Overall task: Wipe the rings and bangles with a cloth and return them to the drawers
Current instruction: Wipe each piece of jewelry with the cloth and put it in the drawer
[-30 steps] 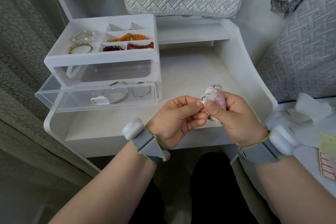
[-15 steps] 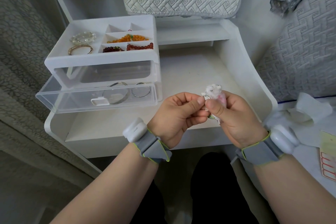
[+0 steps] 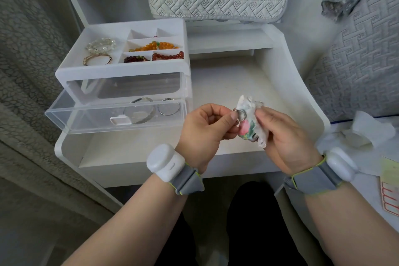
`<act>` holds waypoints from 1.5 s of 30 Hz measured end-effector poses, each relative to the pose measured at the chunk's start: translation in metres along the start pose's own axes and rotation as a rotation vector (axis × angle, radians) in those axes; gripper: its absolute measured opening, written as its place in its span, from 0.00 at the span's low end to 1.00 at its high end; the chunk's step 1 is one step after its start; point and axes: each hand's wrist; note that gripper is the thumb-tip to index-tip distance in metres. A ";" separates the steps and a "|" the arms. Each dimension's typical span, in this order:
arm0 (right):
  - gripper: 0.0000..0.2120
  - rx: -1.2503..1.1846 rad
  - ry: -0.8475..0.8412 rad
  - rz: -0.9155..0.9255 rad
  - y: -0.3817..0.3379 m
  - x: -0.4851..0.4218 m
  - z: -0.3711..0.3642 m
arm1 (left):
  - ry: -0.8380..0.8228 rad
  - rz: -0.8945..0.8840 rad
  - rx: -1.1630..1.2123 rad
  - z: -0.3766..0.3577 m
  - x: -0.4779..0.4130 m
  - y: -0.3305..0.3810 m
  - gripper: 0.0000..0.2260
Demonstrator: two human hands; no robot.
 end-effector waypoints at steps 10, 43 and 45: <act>0.29 0.264 -0.048 0.117 -0.006 0.003 -0.005 | -0.019 -0.075 -0.178 -0.002 0.004 0.002 0.06; 0.14 0.308 -0.143 0.210 -0.026 0.003 -0.026 | -0.145 0.097 0.082 0.004 0.016 0.022 0.08; 0.12 0.338 -0.156 0.225 -0.028 0.001 -0.028 | -0.159 0.117 0.098 0.005 0.016 0.023 0.08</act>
Point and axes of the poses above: each hand's wrist, its own x-axis away from the middle knuckle, its own z-axis out of the back of the hand, y = z × x, and after that the axes turned 11 degrees about z, right-handed
